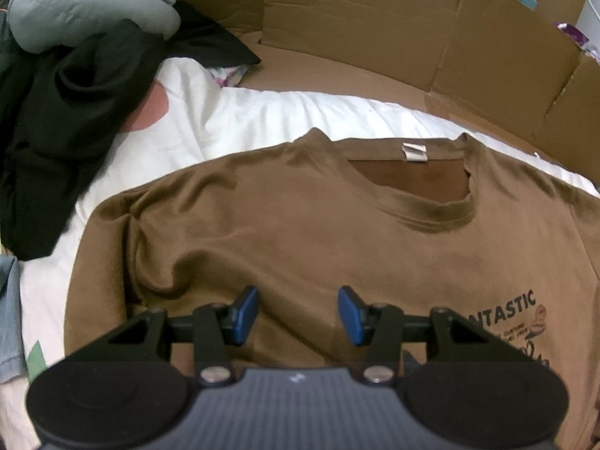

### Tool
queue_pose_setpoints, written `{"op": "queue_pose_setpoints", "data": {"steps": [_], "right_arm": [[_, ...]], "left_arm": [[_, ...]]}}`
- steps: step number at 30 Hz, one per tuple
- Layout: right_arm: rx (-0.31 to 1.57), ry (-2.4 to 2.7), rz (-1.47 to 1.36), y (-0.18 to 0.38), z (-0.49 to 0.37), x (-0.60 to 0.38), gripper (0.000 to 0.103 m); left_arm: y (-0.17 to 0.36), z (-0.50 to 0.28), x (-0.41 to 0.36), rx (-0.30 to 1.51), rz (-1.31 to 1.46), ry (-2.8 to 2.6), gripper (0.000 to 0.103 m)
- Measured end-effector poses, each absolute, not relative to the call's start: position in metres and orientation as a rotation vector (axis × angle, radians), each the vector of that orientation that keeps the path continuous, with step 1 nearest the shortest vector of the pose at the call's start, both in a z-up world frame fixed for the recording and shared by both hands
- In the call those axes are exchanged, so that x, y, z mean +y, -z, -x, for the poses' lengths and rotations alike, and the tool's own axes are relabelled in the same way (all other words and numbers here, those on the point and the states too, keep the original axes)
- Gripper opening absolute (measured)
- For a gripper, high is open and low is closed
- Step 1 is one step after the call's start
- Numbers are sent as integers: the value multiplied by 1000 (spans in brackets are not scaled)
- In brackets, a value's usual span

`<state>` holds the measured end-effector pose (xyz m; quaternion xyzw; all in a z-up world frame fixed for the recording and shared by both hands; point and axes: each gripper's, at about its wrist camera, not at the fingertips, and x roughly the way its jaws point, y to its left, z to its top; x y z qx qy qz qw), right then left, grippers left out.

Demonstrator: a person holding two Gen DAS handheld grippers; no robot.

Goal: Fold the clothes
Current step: 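Pull the hem with the right gripper to straighten the shirt, then open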

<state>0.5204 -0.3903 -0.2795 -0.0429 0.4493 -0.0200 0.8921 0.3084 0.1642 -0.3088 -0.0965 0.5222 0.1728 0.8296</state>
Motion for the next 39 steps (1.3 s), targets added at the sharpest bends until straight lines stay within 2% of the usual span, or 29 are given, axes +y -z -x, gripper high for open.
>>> {"op": "queue_pose_setpoints", "data": {"steps": [7, 10, 14, 24, 32, 39], "right_arm": [[961, 89, 52, 290, -534, -397, 3], [989, 58, -10, 289, -535, -401, 13], [944, 27, -74, 270, -519, -409, 20], [909, -54, -157, 250, -448, -423, 20], [955, -51, -303, 285, -410, -425, 20], [1008, -24, -405, 311, -410, -423, 20]], "left_arm": [[314, -307, 167, 1117, 206, -369, 51], [315, -307, 168, 1122, 209, -373, 51], [313, -307, 163, 1116, 207, -370, 51], [299, -309, 134, 1086, 225, -339, 51], [287, -305, 113, 1057, 210, -298, 52], [292, -306, 113, 1065, 182, -289, 52]]}}
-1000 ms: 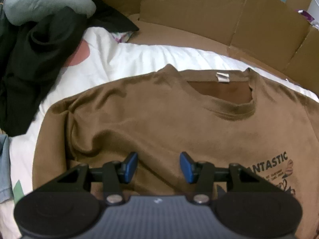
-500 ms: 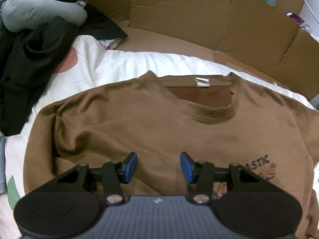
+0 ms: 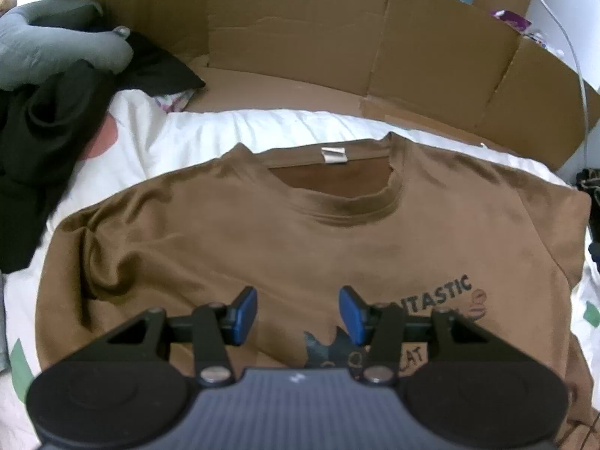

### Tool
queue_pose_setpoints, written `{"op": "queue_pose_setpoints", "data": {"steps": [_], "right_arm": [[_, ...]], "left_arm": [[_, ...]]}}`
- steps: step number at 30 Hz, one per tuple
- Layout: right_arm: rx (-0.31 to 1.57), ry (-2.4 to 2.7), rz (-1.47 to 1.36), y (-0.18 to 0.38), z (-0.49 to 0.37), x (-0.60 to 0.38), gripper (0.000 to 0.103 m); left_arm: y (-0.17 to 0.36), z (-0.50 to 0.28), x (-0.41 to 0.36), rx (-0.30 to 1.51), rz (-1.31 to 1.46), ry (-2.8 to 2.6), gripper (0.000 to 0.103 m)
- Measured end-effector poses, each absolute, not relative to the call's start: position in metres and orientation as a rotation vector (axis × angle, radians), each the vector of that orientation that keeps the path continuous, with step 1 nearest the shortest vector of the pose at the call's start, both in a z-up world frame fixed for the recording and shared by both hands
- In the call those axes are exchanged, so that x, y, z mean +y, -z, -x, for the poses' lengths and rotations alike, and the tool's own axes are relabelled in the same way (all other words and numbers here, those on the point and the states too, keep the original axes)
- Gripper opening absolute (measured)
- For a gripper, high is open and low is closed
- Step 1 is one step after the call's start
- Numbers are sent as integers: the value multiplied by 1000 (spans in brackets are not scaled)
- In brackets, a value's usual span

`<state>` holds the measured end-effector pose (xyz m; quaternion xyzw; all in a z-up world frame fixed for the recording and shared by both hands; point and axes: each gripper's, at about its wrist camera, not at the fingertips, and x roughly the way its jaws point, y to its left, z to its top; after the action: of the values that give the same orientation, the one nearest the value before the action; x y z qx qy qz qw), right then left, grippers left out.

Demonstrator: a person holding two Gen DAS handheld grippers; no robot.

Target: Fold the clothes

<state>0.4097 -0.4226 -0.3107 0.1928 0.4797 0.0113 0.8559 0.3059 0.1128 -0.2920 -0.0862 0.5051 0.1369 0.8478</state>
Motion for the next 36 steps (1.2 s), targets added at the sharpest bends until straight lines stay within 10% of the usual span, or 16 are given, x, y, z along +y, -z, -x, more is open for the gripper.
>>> {"op": "queue_pose_setpoints", "data": {"steps": [20, 25, 36], "right_arm": [[1076, 94, -699, 352, -447, -400, 40], [1073, 117, -705, 350, -451, -391, 10], [972, 168, -327, 286, -442, -378, 9]], "left_arm": [[305, -294, 154, 1096, 256, -332, 52], [304, -289, 159, 1097, 262, -339, 52], [301, -292, 152, 1085, 275, -334, 52]]}}
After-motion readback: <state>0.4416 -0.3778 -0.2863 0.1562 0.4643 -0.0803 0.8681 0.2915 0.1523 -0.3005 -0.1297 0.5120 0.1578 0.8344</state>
